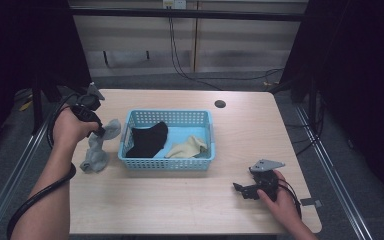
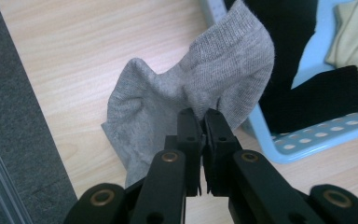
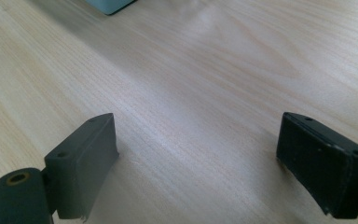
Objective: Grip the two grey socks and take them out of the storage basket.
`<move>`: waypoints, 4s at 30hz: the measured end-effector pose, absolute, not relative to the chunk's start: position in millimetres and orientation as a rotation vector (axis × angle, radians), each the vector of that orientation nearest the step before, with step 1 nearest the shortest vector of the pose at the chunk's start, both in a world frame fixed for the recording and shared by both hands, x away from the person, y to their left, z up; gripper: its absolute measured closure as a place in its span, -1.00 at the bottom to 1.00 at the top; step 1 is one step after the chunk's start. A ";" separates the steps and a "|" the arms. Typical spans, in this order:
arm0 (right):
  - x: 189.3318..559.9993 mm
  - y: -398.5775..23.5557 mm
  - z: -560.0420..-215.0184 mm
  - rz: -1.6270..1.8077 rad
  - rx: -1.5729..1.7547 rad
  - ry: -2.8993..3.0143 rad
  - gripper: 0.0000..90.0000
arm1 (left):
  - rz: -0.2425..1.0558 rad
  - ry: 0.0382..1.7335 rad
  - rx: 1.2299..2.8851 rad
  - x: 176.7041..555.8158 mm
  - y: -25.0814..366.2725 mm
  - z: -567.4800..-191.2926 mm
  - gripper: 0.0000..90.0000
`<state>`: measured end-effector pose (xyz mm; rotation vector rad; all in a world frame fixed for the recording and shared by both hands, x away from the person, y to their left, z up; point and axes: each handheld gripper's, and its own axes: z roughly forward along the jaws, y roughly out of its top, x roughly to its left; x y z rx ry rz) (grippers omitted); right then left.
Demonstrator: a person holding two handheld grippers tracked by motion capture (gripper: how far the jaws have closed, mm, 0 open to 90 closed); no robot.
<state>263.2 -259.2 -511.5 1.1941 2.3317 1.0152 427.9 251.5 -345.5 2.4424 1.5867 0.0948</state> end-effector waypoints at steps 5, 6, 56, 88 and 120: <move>263.3 -259.3 -511.6 1.015 1.190 2.332 -0.74 | 0.089 1.613 2.430 425.6 259.4 -354.9 0.92; 263.4 -259.3 -511.6 1.015 1.189 2.332 -0.74 | 0.091 1.616 2.423 425.3 260.7 -356.6 0.92; 263.2 -259.4 -511.5 1.012 1.189 2.336 -0.74 | 0.131 1.493 2.312 410.4 254.1 -378.8 -0.24; 263.1 -259.3 -511.5 1.011 1.191 2.335 -0.74 | 0.086 1.265 2.300 352.3 230.1 -404.3 -0.32; 263.1 -259.3 -511.5 1.011 1.191 2.336 -0.74 | 0.302 1.111 2.310 302.7 205.5 -485.3 -0.53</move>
